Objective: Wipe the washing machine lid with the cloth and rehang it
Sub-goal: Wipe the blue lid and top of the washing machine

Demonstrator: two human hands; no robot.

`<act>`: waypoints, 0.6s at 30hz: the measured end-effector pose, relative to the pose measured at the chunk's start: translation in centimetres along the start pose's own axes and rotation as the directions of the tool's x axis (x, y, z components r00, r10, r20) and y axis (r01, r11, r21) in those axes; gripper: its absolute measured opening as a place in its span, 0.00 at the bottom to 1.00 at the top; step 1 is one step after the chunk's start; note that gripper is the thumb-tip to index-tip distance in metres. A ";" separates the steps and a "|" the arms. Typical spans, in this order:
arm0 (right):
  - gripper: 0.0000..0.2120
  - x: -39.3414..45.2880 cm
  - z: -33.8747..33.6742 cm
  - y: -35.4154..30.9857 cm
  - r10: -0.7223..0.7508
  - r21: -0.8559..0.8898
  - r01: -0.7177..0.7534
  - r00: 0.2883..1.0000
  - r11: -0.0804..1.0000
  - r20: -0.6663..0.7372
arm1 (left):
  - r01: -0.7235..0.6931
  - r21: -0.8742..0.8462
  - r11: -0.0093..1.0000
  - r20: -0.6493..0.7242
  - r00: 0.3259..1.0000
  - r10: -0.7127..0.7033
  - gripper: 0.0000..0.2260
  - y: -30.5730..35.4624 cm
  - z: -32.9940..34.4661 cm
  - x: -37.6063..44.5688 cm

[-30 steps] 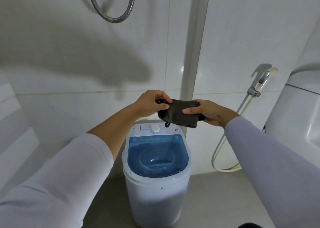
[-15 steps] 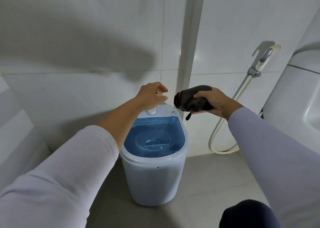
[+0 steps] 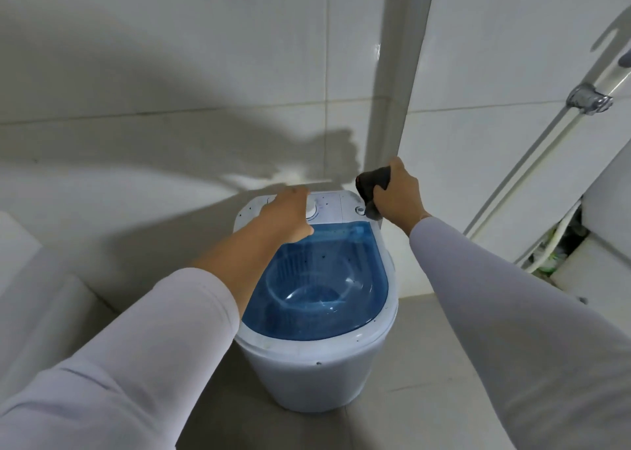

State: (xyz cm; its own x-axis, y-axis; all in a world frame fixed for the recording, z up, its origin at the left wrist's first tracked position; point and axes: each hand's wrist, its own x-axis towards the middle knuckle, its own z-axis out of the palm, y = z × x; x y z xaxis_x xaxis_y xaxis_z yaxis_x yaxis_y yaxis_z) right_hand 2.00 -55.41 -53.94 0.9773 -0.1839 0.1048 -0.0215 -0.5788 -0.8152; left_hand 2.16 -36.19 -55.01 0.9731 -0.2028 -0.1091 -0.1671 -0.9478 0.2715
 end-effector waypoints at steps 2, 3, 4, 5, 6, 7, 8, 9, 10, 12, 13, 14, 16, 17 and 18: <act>0.08 1.0 1.1 0.5 -0.005 -0.026 0.004 1.000 1.000 -0.024 | -0.003 0.008 1.000 0.012 1.000 0.003 0.33 0.1 0.5 0.6; 0.08 1.3 1.6 0.8 -0.009 -0.057 0.007 0.999 0.998 -0.034 | -0.010 0.016 1.000 0.028 1.000 0.009 0.34 0.1 0.6 0.8; 0.09 1.6 2.0 1.1 -0.012 -0.085 0.009 1.000 0.996 -0.029 | -0.015 0.024 1.000 0.043 0.999 0.014 0.35 0.2 0.8 1.0; 0.10 1.8 2.2 1.3 -0.006 -0.104 0.005 1.000 0.995 -0.008 | -0.019 0.032 0.999 0.051 0.999 0.017 0.36 0.2 0.9 1.1; 0.12 2.1 2.4 1.6 0.003 -0.114 0.000 1.000 0.993 0.023 | -0.021 0.043 0.999 0.048 0.999 0.019 0.36 0.2 1.0 1.3; 0.13 2.3 2.6 1.7 0.012 -0.123 -0.005 0.998 0.992 0.056 | -0.022 0.055 0.998 0.041 0.999 0.020 0.36 0.2 1.0 1.4; 0.16 2.5 2.6 1.8 0.021 -0.138 -0.008 0.996 0.990 0.087 | -0.021 0.066 0.998 0.035 0.999 0.019 0.36 0.2 1.1 1.5; 0.18 2.8 2.6 1.8 0.027 -0.167 -0.006 0.992 0.986 0.122 | -0.017 0.068 0.998 0.029 0.999 0.015 0.36 0.2 1.1 1.6; 0.17 3.1 2.7 1.7 0.034 -0.208 0.000 0.986 0.978 0.162 | -0.010 0.062 0.998 0.026 1.000 0.008 0.36 0.1 1.1 1.7; 0.11 3.7 2.8 1.4 0.066 -0.276 -0.002 0.973 0.961 0.222 | 0.002 0.044 0.999 0.029 1.000 -0.003 0.37 -0.1 1.1 1.8; 0.08 3.9 3.0 1.2 0.083 -0.294 -0.009 0.967 0.956 0.241 | -0.002 0.044 0.999 0.032 0.999 0.001 0.36 -0.1 1.1 1.9; 0.06 4.1 3.1 1.1 0.094 -0.311 -0.010 0.962 0.950 0.256 | -0.010 0.048 0.999 0.031 0.999 0.008 0.33 -0.2 1.2 1.9; 0.08 4.3 3.3 1.1 0.084 -0.344 0.018 0.957 0.939 0.279 | -0.018 0.049 0.999 0.023 1.000 0.017 0.28 -0.4 1.3 2.0; 0.10 4.3 3.2 1.2 0.071 -0.358 0.039 0.954 0.933 0.290 | -0.018 0.044 0.999 0.018 1.000 0.017 0.27 -0.5 1.4 2.0; 0.12 4.2 3.1 1.3 0.054 -0.369 0.064 0.953 0.927 0.299 | -0.019 0.040 0.999 0.013 1.000 0.018 0.27 -0.5 1.5 2.0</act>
State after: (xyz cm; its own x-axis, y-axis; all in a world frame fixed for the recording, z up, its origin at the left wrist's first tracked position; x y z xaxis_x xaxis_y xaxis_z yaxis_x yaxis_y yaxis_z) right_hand 6.77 -54.47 -56.35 0.9930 0.0314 -0.1142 -0.0353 -0.8418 -0.5386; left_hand 3.92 -36.49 -56.76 0.9678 -0.2232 -0.1164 -0.1915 -0.9529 0.2354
